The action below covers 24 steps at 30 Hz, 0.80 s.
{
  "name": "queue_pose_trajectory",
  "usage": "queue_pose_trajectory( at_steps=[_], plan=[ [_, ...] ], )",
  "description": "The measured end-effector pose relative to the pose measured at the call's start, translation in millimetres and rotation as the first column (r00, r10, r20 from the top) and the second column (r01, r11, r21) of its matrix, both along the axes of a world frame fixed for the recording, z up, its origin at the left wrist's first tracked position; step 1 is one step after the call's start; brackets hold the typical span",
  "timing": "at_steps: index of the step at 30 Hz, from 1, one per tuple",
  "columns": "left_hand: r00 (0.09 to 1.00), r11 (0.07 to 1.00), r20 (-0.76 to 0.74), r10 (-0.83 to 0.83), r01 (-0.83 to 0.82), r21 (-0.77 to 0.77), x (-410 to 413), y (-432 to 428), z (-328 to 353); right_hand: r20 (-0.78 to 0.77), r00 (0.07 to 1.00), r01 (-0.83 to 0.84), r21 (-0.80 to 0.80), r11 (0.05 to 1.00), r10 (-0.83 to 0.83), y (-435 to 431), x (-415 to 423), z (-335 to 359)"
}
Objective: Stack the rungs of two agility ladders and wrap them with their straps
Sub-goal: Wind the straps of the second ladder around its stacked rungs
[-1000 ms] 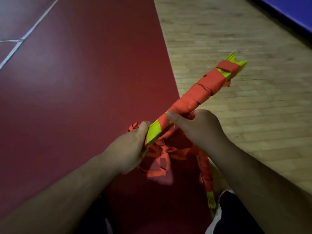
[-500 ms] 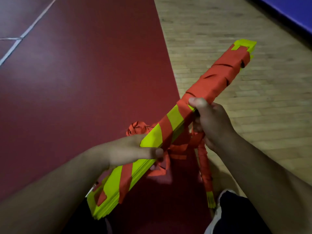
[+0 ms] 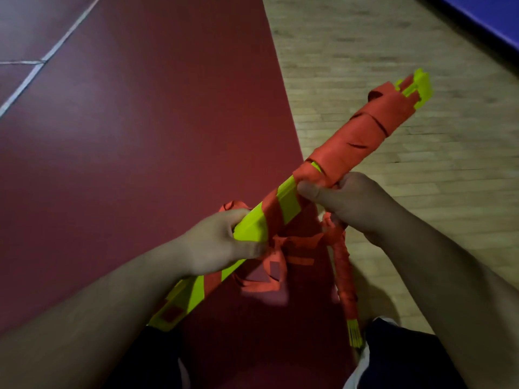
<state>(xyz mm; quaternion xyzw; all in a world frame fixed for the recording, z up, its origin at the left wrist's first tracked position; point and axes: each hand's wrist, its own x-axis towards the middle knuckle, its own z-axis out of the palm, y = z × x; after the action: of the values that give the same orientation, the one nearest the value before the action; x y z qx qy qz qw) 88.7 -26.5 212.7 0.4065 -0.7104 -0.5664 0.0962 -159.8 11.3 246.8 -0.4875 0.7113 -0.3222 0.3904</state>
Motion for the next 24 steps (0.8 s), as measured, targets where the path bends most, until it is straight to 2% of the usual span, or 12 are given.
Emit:
queue_pose_trajectory(
  at_steps=[3,6,8,11,15,18,21,24],
  plan=[
    [0.986,0.966,0.151,0.072,-0.030,-0.258,1,-1,-4,-0.026,0.997,-0.065,0.065,0.996,0.066,3,0,1],
    [0.955,0.887,0.254,0.153,-0.020,-0.461,1,-1,-4,0.058,0.994,-0.093,0.077,0.993,0.089,4,1,5],
    [0.949,0.848,0.269,0.165,0.002,-0.529,0,-1,-4,0.219,0.974,-0.074,0.060,0.995,0.059,6,7,6],
    [0.962,0.809,0.257,0.093,0.077,-0.583,-3,2,-10,0.417,0.905,0.066,0.048,0.997,-0.081,7,19,8],
    [0.956,0.779,0.292,0.010,0.176,-0.602,-6,5,-13,0.377,0.889,0.253,0.069,0.965,-0.260,6,23,5],
    [0.969,0.868,0.243,-0.049,0.161,-0.469,-6,3,-5,0.452,0.853,0.277,0.032,0.960,-0.261,7,20,5],
    [0.977,0.975,0.154,-0.145,0.167,-0.145,-5,2,3,0.544,0.828,0.213,-0.076,0.974,-0.138,8,20,6],
    [0.983,0.962,-0.072,-0.170,0.181,0.206,-4,6,12,0.589,0.808,0.121,-0.167,0.978,0.001,12,21,9]
  ],
)
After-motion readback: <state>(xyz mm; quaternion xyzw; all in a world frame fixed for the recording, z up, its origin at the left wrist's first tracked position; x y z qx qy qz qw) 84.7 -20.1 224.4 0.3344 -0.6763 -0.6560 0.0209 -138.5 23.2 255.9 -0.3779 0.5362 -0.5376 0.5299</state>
